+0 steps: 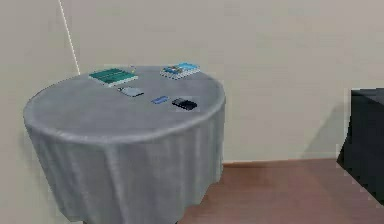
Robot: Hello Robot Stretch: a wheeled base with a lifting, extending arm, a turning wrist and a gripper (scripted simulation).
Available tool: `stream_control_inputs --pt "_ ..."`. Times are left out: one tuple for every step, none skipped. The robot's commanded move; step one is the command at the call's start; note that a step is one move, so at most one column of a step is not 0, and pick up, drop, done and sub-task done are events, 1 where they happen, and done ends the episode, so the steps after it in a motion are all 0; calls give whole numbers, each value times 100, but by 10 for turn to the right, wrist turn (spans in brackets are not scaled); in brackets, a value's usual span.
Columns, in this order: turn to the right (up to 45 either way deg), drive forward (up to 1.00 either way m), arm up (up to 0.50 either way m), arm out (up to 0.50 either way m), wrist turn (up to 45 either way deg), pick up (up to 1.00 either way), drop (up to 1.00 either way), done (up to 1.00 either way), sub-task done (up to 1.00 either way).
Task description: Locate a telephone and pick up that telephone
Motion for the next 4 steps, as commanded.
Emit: stream_control_inputs --pt "270 0 0 0 0 0 0 0 0" --pt "0 80 0 0 0 0 0 0 0" --pt "-180 0 0 0 0 0 0 0 0" --pt "0 35 0 0 0 0 0 0 0"
